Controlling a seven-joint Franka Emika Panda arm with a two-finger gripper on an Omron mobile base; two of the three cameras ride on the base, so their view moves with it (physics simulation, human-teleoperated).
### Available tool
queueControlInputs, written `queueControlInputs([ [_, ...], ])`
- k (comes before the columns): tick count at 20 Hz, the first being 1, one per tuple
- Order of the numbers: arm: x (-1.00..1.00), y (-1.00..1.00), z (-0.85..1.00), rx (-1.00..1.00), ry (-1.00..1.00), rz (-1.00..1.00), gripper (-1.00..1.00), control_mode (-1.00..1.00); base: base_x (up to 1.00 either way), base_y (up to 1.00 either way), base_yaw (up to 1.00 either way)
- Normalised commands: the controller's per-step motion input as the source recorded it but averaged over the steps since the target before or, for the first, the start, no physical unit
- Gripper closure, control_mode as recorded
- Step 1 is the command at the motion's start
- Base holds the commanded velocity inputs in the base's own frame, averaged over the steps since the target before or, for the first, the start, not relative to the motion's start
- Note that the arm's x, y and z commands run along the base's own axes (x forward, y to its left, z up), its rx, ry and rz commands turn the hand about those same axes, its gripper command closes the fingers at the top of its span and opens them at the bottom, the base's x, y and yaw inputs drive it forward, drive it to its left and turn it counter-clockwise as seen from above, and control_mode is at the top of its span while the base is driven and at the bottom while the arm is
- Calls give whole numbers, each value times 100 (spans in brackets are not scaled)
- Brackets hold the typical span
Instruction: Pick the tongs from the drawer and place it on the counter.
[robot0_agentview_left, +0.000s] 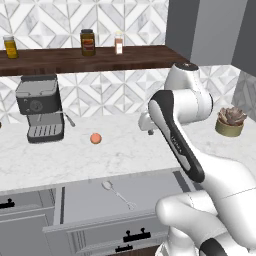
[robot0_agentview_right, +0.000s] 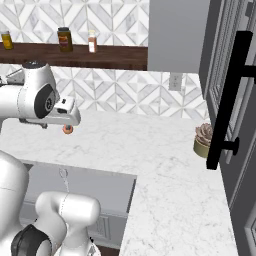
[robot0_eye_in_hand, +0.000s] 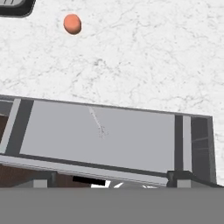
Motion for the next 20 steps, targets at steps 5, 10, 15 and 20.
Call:
queueControlInputs([
  [5,0,0,0,0,0,0,-100,-100,0,0,0],
  [10,-13,8,-1,0,0,0,-100,100,-6,19,1],
  [15,0,0,0,0,0,0,-100,100,-33,100,1],
  [20,0,0,0,0,0,0,-100,100,-31,100,0],
])
